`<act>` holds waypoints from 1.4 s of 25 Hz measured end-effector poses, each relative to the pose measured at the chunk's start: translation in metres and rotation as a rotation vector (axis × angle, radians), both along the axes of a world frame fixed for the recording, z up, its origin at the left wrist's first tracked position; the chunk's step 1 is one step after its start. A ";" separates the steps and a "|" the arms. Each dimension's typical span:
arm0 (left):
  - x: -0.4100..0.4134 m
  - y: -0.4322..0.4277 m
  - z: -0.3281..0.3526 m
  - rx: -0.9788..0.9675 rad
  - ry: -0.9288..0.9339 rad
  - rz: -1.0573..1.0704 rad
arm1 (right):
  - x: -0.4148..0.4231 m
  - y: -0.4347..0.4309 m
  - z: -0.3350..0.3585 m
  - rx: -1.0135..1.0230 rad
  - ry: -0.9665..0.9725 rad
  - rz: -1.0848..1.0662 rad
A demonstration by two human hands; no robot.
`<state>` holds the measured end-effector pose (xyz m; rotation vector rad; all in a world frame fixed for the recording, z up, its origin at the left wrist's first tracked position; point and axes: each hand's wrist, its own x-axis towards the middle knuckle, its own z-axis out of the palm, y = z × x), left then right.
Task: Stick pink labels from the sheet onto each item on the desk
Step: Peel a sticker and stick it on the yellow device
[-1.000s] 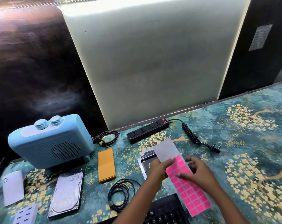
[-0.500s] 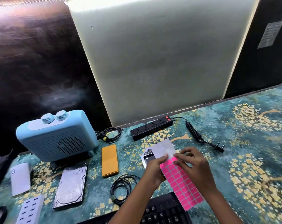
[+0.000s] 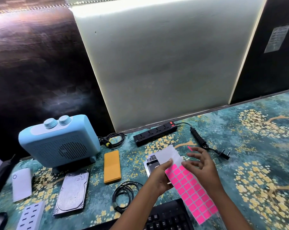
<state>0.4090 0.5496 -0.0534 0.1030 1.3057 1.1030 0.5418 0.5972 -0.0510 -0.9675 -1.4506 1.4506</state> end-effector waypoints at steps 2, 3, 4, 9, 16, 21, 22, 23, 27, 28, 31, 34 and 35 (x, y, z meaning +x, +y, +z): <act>0.002 0.002 0.000 0.007 0.010 -0.024 | 0.003 0.003 -0.005 -0.084 -0.063 0.056; 0.004 0.003 -0.001 0.008 0.020 -0.038 | 0.004 0.004 -0.009 -0.092 -0.104 0.047; 0.005 0.003 -0.001 0.006 0.039 -0.045 | 0.006 0.005 -0.013 -0.102 -0.140 0.010; -0.009 0.000 -0.012 -0.038 0.170 -0.005 | 0.021 0.025 -0.043 -0.099 -0.422 -0.288; -0.033 -0.005 -0.026 -0.038 0.133 0.048 | 0.020 0.037 -0.073 0.033 -0.692 -0.294; -0.053 -0.014 -0.024 0.011 0.373 0.135 | 0.000 0.035 -0.066 0.186 -0.775 -0.289; -0.061 -0.017 -0.025 0.019 0.522 0.172 | -0.007 0.032 -0.060 0.170 -0.681 -0.241; -0.071 -0.021 -0.028 0.011 0.718 0.190 | -0.016 0.027 -0.053 0.140 -0.596 -0.189; -0.125 -0.039 -0.051 -0.308 1.435 -0.053 | -0.054 0.002 -0.029 0.041 -0.397 -0.017; -0.138 -0.045 -0.055 -0.396 1.464 -0.130 | -0.063 -0.005 -0.026 0.036 -0.380 0.015; -0.162 -0.054 -0.067 -0.505 1.487 -0.303 | -0.085 -0.022 -0.019 0.036 -0.335 0.069; -0.168 -0.050 -0.068 -0.461 1.499 -0.297 | -0.097 -0.032 -0.015 0.045 -0.323 0.079; -0.171 -0.049 -0.062 -0.462 1.468 -0.262 | -0.099 -0.034 -0.015 0.044 -0.325 0.074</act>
